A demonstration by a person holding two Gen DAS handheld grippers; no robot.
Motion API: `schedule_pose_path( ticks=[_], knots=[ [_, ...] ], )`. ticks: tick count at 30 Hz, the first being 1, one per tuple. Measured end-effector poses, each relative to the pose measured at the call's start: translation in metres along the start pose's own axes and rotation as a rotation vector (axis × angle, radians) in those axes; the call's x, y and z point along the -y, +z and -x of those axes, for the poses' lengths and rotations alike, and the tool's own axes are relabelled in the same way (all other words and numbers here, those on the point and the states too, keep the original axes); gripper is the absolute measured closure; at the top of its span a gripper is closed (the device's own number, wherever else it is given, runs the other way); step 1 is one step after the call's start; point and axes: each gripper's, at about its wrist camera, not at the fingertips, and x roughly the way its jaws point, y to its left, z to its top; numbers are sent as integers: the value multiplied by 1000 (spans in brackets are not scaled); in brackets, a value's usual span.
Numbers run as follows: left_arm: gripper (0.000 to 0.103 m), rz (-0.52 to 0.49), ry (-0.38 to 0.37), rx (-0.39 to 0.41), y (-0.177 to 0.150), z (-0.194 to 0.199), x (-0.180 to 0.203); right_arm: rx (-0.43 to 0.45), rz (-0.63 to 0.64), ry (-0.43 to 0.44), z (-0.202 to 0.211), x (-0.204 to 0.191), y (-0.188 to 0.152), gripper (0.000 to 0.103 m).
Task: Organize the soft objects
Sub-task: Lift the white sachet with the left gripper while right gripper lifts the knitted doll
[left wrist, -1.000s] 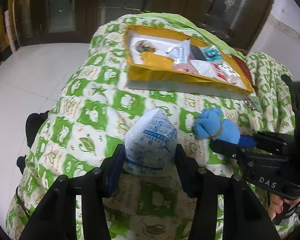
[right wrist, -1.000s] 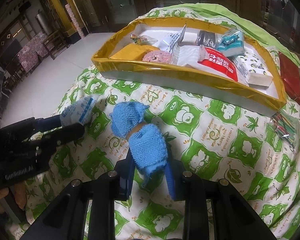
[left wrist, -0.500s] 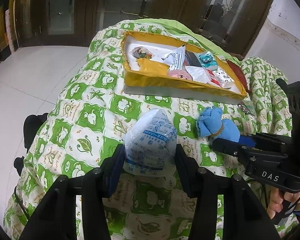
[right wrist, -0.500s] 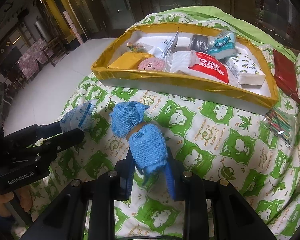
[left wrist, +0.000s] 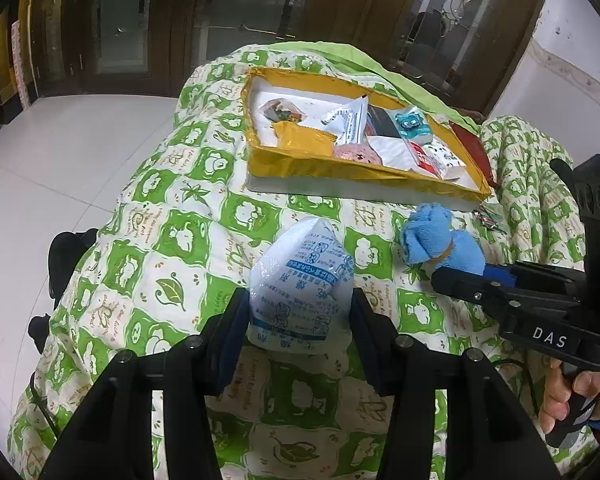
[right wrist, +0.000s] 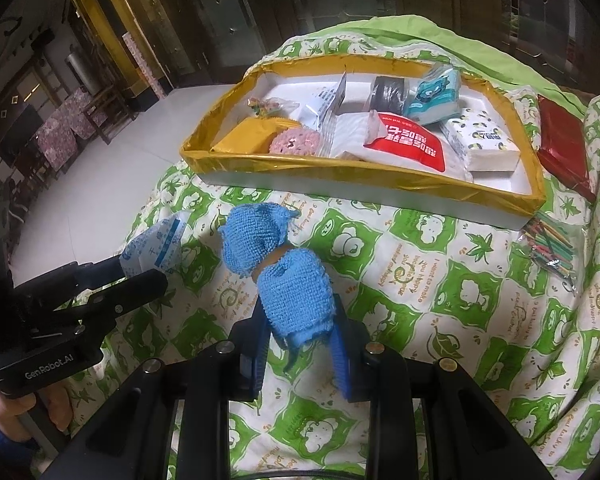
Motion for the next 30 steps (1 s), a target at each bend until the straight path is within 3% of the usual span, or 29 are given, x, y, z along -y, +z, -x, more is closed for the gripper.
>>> schedule_pose_path(
  ticks=[30],
  knots=[
    [54,-20,-19,70,41,23,19,35,-95,32,14,21,11,73]
  ],
)
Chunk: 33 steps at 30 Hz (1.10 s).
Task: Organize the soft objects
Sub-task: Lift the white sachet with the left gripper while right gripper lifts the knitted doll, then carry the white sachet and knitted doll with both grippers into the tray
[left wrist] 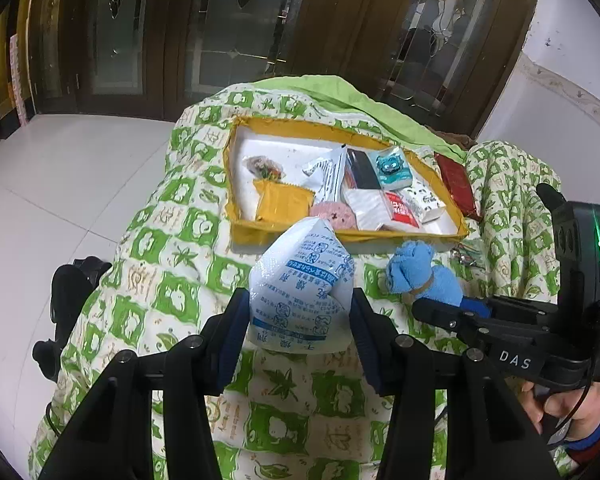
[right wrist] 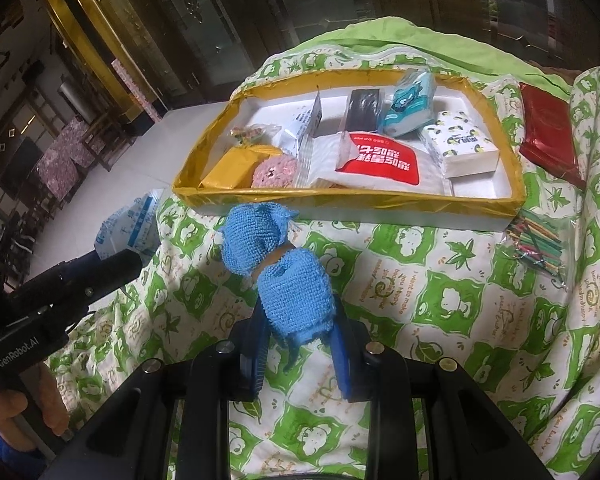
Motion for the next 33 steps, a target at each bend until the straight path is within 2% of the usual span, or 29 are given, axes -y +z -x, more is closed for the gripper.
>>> schedule_pose_path(
  ticks=[14,22,33],
  knots=[
    [54,-19,-3,8,14,-1,7,20,-12,-6,5,3,4,73],
    [54,-39,-1,10,26,-6,10,42,-23,-11,11,8,19,73],
    [54,-57,6,17,47,-14,7,1,-53,8,4,15,46,73]
  ],
)
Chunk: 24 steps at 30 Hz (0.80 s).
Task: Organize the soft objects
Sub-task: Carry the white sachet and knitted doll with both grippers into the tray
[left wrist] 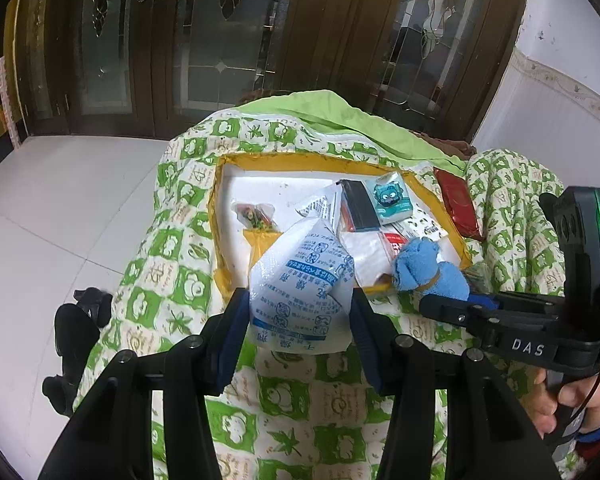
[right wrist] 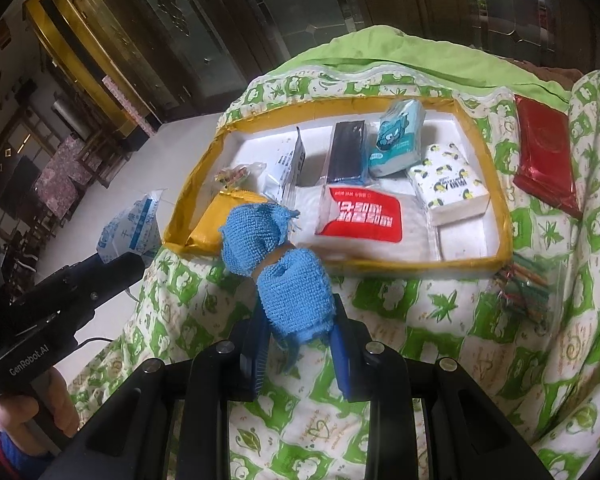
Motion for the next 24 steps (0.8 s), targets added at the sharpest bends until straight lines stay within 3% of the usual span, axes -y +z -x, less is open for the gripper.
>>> schedule_pose_path(
  ticks=[24],
  knots=[
    [54,-50,49,-18,60,-54,-17,-10,-30,18,-43,-15,90,73]
  ],
)
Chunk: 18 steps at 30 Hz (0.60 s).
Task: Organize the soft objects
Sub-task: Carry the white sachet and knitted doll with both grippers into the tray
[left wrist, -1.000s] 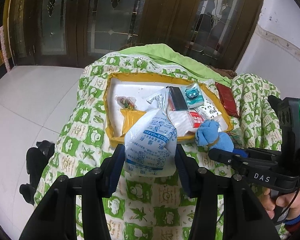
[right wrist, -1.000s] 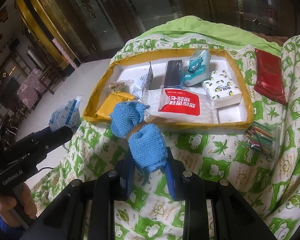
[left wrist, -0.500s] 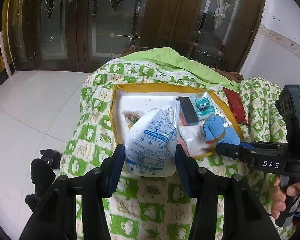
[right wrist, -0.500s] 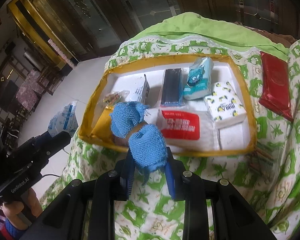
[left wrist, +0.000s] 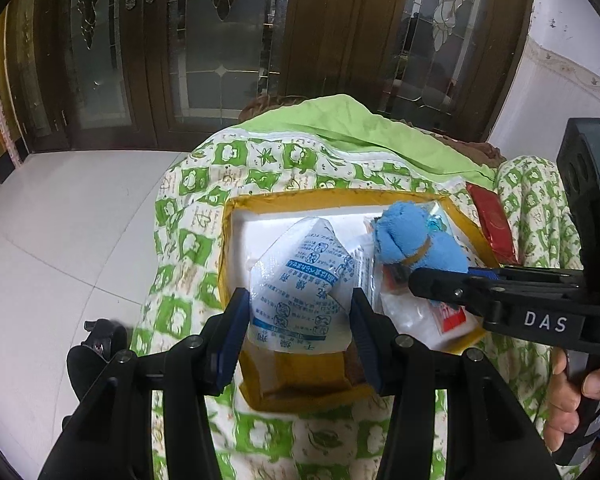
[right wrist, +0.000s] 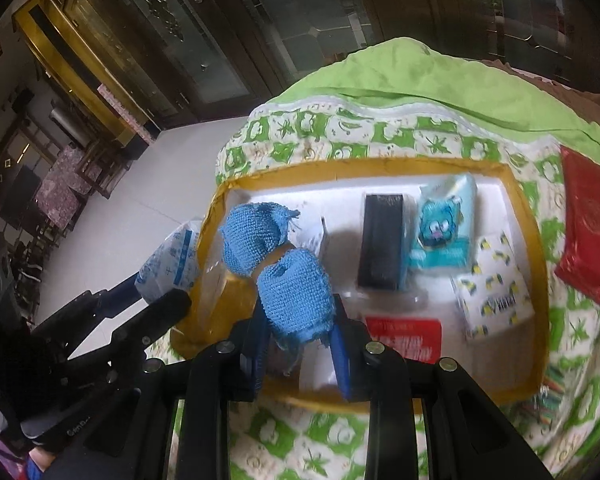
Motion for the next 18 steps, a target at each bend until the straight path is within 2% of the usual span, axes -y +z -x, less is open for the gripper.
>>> schedule_pose_path(
  ticks=[18],
  knots=[
    [54,-38,26,-75,28,-65,0,-58,-52,-24,-64,29,38,73]
  ],
)
